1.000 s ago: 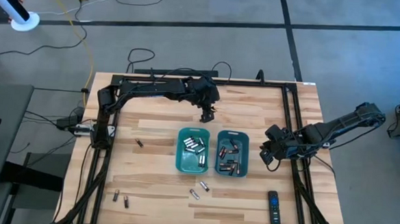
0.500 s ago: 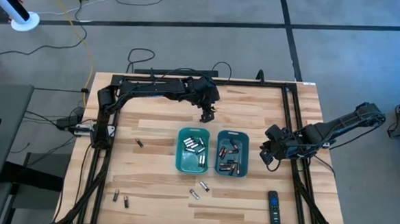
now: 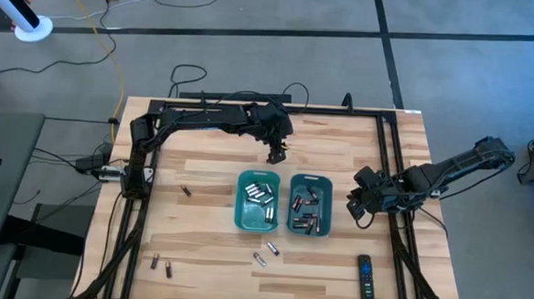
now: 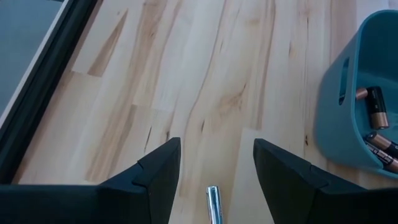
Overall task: Sort batteries
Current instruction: Put the black battery into the blue bin
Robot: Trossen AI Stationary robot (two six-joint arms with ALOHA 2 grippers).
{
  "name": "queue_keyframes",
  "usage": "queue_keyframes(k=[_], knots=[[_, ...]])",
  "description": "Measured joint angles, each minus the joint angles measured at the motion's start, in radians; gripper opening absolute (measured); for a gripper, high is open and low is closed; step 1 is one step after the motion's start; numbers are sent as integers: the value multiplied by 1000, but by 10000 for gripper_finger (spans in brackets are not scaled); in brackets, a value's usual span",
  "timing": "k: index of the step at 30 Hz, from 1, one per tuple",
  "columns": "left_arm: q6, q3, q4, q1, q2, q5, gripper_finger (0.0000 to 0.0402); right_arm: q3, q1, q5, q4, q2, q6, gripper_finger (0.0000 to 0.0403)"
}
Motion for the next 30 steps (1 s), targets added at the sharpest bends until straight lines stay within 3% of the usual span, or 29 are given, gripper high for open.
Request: queue_keyframes(k=[5, 10, 14, 18, 24, 30], knots=[[-26, 13, -51, 0, -2, -8, 199, 0, 0, 0, 0, 0, 0, 123], [-98, 81, -219, 13, -11, -40, 199, 0, 0, 0, -2, 0, -3, 123], [-153, 55, -316, 48, -100, -67, 199, 0, 0, 0, -2, 0, -33, 123], [-239, -104, -318, 79, -285, -117, 199, 0, 0, 0, -12, 0, -34, 123], [-526, -457, -285, 60, -606, -230, 199, 0, 0, 0, -14, 0, -35, 123], [-513, -639, -418, -56, -818, -195, 199, 0, 0, 0, -13, 0, -34, 123]])
